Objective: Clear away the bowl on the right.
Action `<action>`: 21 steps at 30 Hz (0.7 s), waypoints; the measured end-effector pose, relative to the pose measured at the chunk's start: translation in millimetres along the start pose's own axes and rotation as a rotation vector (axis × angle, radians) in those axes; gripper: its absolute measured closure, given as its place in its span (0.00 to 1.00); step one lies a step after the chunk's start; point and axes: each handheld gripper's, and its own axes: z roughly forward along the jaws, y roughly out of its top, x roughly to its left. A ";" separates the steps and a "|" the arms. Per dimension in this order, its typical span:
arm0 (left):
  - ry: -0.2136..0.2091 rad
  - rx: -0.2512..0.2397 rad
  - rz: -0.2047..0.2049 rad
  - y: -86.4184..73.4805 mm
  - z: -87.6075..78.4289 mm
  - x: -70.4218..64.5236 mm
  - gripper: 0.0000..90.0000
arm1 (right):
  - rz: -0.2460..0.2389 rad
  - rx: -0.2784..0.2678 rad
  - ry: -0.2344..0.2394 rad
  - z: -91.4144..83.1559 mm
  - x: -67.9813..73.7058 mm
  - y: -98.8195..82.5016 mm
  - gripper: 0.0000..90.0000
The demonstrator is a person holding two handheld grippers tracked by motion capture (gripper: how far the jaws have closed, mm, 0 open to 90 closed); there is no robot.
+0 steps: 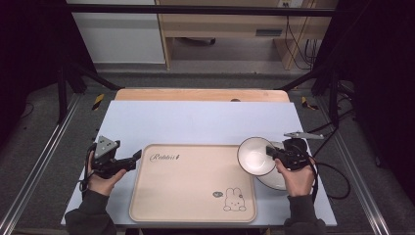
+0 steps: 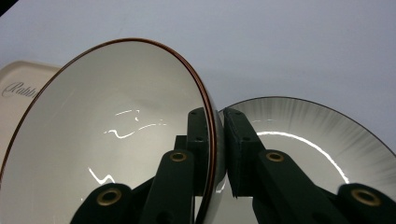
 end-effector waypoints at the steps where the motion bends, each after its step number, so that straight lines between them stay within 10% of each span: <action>1: 0.000 0.000 0.000 0.0 -0.1 0.1 0.16 | -0.001 0.001 0.003 0.6 1.4 0.1 0.90; 21: -0.004 -0.008 0.000 2.1 -3.2 -0.9 0.17 | -0.063 0.012 0.032 6.1 27.8 11.6 0.90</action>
